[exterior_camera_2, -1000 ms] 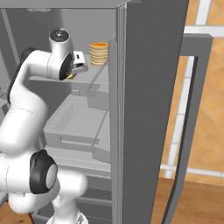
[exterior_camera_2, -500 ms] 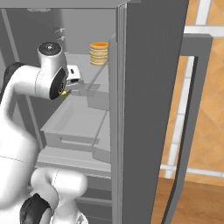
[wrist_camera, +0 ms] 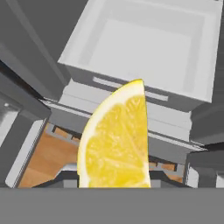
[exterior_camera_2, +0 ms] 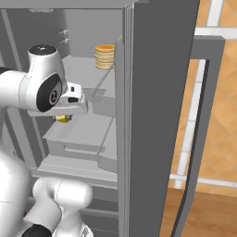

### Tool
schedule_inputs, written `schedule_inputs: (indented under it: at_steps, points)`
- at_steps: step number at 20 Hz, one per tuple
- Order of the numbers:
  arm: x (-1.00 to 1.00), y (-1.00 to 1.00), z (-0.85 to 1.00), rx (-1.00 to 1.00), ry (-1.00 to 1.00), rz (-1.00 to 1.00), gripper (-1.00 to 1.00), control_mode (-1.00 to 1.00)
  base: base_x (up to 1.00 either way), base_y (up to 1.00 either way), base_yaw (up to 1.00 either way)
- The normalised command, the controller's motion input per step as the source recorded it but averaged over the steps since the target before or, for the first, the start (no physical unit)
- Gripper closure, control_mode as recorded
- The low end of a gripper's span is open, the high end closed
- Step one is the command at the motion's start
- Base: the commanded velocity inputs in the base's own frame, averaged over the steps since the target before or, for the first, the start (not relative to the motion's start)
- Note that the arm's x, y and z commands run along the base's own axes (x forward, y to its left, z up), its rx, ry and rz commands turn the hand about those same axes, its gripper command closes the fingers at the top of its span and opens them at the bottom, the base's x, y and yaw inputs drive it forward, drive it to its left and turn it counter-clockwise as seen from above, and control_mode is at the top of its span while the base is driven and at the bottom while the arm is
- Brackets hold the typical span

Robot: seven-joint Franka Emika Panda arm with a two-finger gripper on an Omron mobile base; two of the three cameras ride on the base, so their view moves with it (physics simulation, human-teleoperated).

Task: Grab a lemon wedge from the fridge and one ice cube from the ice bowl, and put them in the glass of lemonade.

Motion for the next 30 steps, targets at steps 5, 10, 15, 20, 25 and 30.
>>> schedule_inputs:
  at_steps: [5, 10, 15, 20, 25, 30]
  points:
    - [-0.96, -0.17, -0.28, 0.0, 0.0, -0.17, 1.0, -1.0, 0.0, 0.0, 0.0]
    - [-0.62, 0.0, -0.54, 0.0, 0.0, -0.01, 1.0, -1.0, 0.0, 0.0, 0.0]
    - [-0.29, 0.0, -0.33, 0.0, 0.01, 0.0, 1.0, -1.0, 0.0, 0.0, 0.0]
    - [-0.1, 0.0, -0.11, 0.0, 0.0, 0.0, 1.0, -1.0, 0.0, 0.0, 0.0]
    - [-0.03, 0.0, 0.0, 0.0, 0.0, 0.0, 1.0, 1.0, -0.29, 0.0, 0.0]
    - [0.0, 0.0, 0.0, 0.0, 0.0, 0.0, 1.0, 1.0, -1.0, 0.0, 0.0]
